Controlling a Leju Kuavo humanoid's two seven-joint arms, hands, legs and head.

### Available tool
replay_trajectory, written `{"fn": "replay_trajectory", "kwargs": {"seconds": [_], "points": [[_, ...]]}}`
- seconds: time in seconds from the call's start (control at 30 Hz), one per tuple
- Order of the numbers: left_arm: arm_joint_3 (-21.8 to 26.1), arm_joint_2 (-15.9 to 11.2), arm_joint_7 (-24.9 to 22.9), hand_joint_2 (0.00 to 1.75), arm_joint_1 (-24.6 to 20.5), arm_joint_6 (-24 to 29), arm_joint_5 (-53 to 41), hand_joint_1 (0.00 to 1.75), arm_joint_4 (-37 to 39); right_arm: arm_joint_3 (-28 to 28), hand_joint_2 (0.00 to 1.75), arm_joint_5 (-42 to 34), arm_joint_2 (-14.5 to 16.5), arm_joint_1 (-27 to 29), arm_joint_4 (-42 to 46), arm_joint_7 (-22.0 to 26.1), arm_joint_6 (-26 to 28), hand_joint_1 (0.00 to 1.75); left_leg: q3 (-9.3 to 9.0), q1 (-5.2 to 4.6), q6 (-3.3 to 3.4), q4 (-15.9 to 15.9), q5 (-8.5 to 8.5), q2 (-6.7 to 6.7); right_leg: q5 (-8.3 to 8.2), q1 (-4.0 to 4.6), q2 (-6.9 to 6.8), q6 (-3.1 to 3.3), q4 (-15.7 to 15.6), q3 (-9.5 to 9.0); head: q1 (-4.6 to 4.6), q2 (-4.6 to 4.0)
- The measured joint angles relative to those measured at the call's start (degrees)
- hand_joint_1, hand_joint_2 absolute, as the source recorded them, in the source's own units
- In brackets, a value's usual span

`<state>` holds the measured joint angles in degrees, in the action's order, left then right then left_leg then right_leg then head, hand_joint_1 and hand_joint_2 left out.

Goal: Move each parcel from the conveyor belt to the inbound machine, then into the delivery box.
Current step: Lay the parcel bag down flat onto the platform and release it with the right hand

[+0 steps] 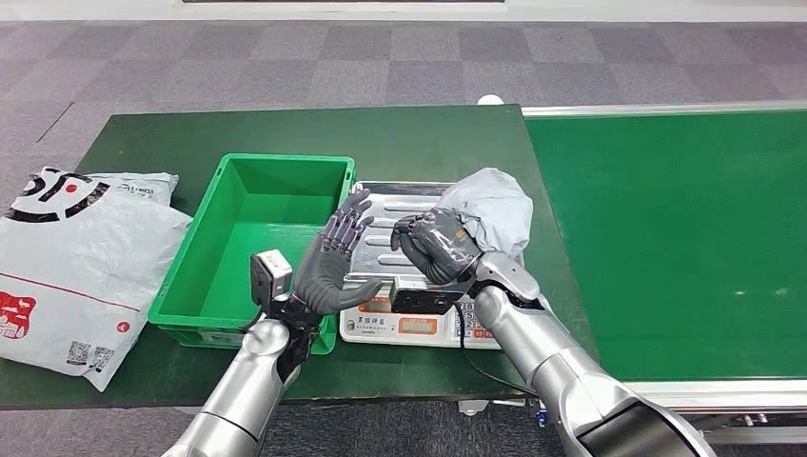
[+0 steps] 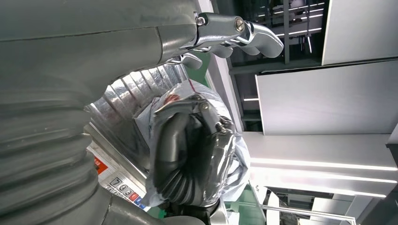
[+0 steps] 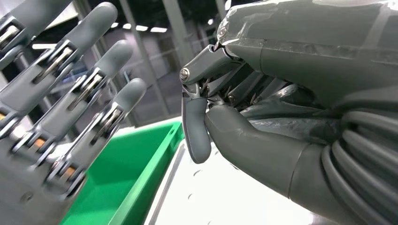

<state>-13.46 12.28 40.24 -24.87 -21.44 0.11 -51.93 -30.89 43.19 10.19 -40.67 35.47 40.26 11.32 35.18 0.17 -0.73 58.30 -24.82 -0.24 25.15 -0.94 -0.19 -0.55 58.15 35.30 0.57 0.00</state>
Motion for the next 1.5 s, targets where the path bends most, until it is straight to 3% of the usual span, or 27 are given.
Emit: {"fn": "replay_trajectory", "kwargs": {"seconds": [0.17, 0.2, 0.3, 0.33, 0.5, 0.77, 0.83, 1.03, 1.2, 1.4, 1.5], "points": [[0.00, -0.14, 0.00, 1.75, 0.08, 0.16, 0.00, 0.00, -0.09, -0.92, 1.75, -1.35, 0.09, -0.03, 0.05, -0.06, -2.56, 1.74, 0.00, 0.00, -0.02, 0.00, 0.01, 0.02, -0.01, 0.01, 0.02, 0.01, 0.00, 0.00, -0.01, 0.00], [0.00, -0.31, 0.00, 1.75, 0.26, 0.32, 0.00, 0.00, -0.25, -1.52, 1.75, -2.82, 0.23, -0.14, 0.07, -0.40, -5.08, 1.34, -0.01, 0.00, -0.02, 0.00, 0.01, 0.02, -0.01, 0.02, 0.03, 0.02, 0.00, 0.00, 0.00, 0.00], [0.00, -1.09, 0.00, 1.75, 1.24, 1.12, 0.01, 0.00, -0.96, -1.73, 1.75, -15.51, 0.73, -1.19, 0.10, -1.17, -24.43, 0.17, -0.02, 0.00, -0.02, 0.00, 0.02, 0.07, -0.02, 0.02, 0.06, 0.03, 0.00, 0.01, 0.00, 0.00], [0.00, -1.27, 0.00, 1.75, 1.48, 1.27, 0.01, 0.00, -1.12, -1.38, 1.75, -18.88, 0.79, -1.44, 0.11, -1.09, -29.32, 0.17, -0.02, 0.00, -0.02, 0.00, 0.02, 0.08, -0.02, 0.02, 0.06, 0.03, 0.00, 0.01, 0.00, 0.00], [0.00, -1.48, 0.00, 1.75, 1.78, 1.33, 0.00, 0.00, -1.50, -0.94, 1.75, -19.84, 0.83, -1.46, 0.11, -1.02, -30.59, 0.00, -0.01, 0.00, -0.03, 0.00, 0.02, 0.08, -0.02, 0.00, 0.06, 0.03, 0.00, 0.02, 0.00, 0.00], [0.01, -1.88, 0.13, 1.75, 2.51, 2.07, 0.00, 0.00, -2.52, 1.71, 1.75, -31.44, 0.85, -1.39, 1.67, -2.28, -41.11, 0.00, 0.00, 0.00, -0.03, 0.00, 0.02, 0.08, -0.02, 0.01, 0.06, 0.03, 0.00, 0.01, -0.01, 0.00], [0.03, -2.05, 0.08, 1.75, 2.83, 2.29, -0.04, 0.00, -2.97, 2.60, 1.75, -34.00, 0.85, -1.43, 2.86, -3.13, -41.61, 0.00, 0.00, 0.00, -0.03, 0.00, 0.02, 0.08, -0.02, 0.01, 0.06, 0.03, 0.00, 0.02, -0.01, 0.00], [0.28, -2.59, 0.00, 1.75, 3.56, 2.47, -0.12, 0.00, -3.86, 4.84, 1.75, -36.85, 0.85, -1.62, 6.06, -5.38, -34.79, 0.00, 0.00, 0.00, -0.03, 0.00, 0.02, 0.08, -0.02, 0.02, 0.05, 0.03, 0.00, 0.03, -0.01, 0.00], [0.37, -2.73, 0.00, 1.75, 3.64, 2.47, -0.15, 0.00, -4.17, 7.42, 1.75, -40.66, 0.85, -1.09, 8.59, -2.43, -31.04, 0.00, 0.00, 0.00, -0.03, 0.00, 0.02, 0.08, -0.02, 0.00, 0.05, 0.03, 0.00, 0.04, -0.02, 0.00], [0.74, -2.73, 0.00, 1.75, 3.49, 2.47, -0.15, 0.00, -4.20, 10.35, 1.75, -41.34, 0.83, 1.64, 17.04, 0.06, -18.71, 0.00, 0.01, 0.00, -0.03, 0.00, 0.01, 0.08, -0.01, 0.00, 0.08, 0.03, 0.00, 0.08, -0.01, 0.00], [0.79, -2.73, 0.00, 1.75, 3.09, 2.47, -0.15, 0.00, -3.94, 11.06, 1.75, -40.78, 0.81, 2.69, 21.06, 0.16, -15.15, 0.00, 0.02, 0.00, -0.03, 0.00, 0.01, 0.08, -0.01, 0.00, 0.09, 0.03, 0.00, 0.10, -0.01, 0.00]]}}
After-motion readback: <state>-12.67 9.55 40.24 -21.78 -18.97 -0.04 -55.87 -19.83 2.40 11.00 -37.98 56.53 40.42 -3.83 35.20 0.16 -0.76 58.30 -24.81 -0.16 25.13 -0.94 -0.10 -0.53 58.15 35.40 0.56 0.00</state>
